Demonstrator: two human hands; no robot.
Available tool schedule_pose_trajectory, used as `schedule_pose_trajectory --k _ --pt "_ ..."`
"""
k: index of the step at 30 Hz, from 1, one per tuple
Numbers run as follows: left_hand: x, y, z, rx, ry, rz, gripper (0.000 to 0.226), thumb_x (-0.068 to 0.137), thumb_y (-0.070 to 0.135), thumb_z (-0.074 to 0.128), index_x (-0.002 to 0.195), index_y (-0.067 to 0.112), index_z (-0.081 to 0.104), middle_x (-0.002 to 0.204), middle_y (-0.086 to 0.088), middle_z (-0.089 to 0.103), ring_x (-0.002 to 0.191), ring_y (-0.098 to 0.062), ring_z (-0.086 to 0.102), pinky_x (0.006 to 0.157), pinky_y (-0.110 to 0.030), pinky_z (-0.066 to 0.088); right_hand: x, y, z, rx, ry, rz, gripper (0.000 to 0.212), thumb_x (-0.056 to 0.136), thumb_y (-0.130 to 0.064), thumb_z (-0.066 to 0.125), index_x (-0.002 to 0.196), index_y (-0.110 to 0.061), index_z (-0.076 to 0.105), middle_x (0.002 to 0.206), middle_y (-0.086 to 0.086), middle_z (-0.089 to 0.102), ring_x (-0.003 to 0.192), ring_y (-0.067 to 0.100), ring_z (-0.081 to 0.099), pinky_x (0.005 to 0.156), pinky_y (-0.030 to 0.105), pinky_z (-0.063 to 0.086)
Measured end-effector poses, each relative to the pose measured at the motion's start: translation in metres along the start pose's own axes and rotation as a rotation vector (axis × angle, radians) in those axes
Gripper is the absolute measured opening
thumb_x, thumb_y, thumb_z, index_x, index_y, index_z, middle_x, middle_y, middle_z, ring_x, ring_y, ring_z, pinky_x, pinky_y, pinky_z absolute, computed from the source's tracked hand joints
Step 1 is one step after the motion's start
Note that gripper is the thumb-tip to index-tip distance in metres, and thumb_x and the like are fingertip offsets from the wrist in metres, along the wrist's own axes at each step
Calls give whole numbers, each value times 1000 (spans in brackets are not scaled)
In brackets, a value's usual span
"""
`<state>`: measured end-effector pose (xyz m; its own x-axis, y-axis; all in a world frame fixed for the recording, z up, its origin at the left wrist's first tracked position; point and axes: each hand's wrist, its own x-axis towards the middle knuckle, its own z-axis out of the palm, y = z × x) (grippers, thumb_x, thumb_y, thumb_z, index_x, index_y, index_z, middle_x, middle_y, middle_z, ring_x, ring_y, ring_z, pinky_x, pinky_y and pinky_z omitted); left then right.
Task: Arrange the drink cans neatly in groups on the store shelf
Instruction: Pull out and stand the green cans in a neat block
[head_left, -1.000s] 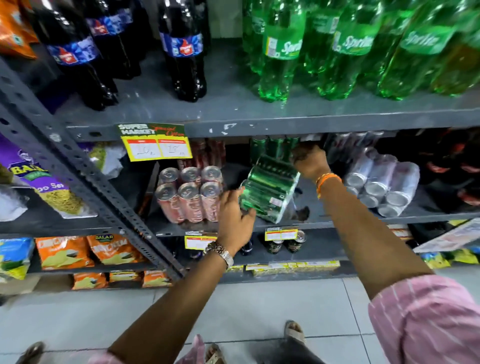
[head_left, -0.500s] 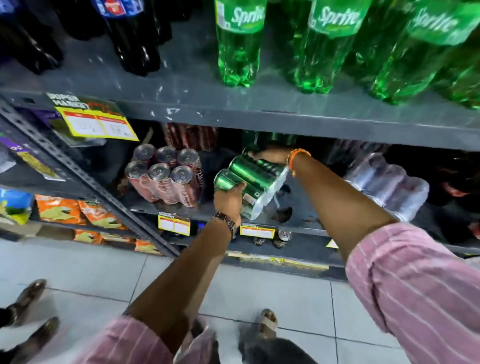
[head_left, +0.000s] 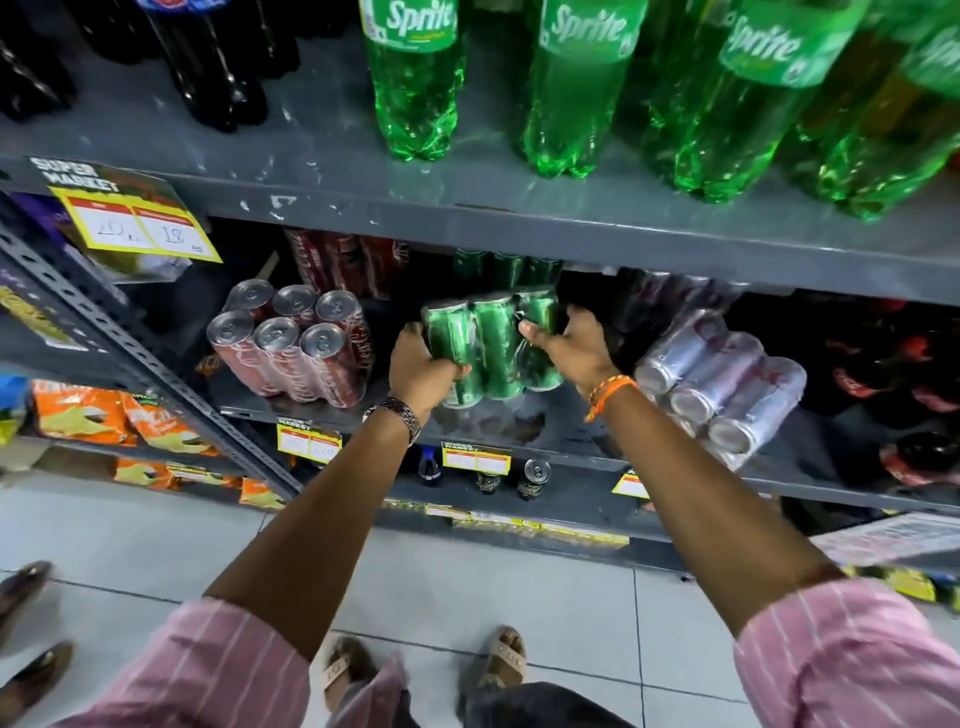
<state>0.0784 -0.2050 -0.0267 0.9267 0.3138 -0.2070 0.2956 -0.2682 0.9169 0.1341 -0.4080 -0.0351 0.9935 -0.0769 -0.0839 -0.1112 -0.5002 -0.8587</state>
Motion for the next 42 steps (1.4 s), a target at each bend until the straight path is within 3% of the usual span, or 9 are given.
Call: schedule_pose_trajectory --k 3,10,15,19,22,27,32,38,42 --pt "0 -8 2 151 7 128 65 61 7 84 118 7 52 121 -10 61 114 -26 60 100 -43 50 -27 14 1 64 79 -61 44 71 -39 82 103 -24 56 93 -13 70 86 3 68 79 22 54" --pt "-14 -44 -2 119 -9 284 64 62 4 80 116 19 49 120 -3 60 112 -17 58 101 -45 50 -68 36 17 159 94 -58 61 66 -42 82 113 -21 50 118 1 67 109 19 65 91 35 56" --pt "-21 -50 -8 150 -35 284 73 59 9 86 122 14 49 122 -6 62 113 -22 61 98 -46 52 -81 40 20 133 102 -40 56 71 -26 86 114 -19 49 118 1 66 108 16 64 92 33 56" --pt "-13 -24 -22 121 -112 204 101 58 28 83 144 11 33 145 -5 39 130 -14 40 111 -31 35 -86 28 17 36 136 -32 69 70 -33 86 123 -11 47 123 7 63 115 22 61 92 28 49" --pt "3 5 -24 31 -205 181 80 77 27 64 148 10 32 152 -3 32 136 -12 33 111 -28 29 -94 18 19 -106 248 -111 76 76 -32 80 135 -2 43 130 14 52 123 30 48 108 39 39" --pt "29 35 -7 249 -352 186 52 96 18 43 147 9 40 155 -11 38 141 -25 39 119 -37 30 -95 4 21 -363 258 -151 54 88 -10 65 136 4 44 126 20 51 118 38 46 100 41 36" --pt "28 23 -2 367 -276 277 37 95 20 46 127 9 60 130 -14 55 121 -27 54 104 -32 42 -83 -5 11 -456 171 -157 51 89 -12 61 136 3 45 129 18 52 122 36 46 104 44 37" --pt "7 3 -7 266 -184 276 37 92 12 49 126 7 60 130 -17 53 123 -30 53 109 -31 38 -52 -12 -16 -345 167 -174 37 77 -1 71 113 -3 67 113 18 69 112 34 61 98 38 48" --pt "-26 -7 -6 311 -152 340 35 94 15 48 126 6 58 124 -15 54 119 -26 48 98 -21 29 -26 -21 -26 -412 46 -221 35 77 -1 70 112 -9 74 108 14 76 104 28 71 94 36 55"
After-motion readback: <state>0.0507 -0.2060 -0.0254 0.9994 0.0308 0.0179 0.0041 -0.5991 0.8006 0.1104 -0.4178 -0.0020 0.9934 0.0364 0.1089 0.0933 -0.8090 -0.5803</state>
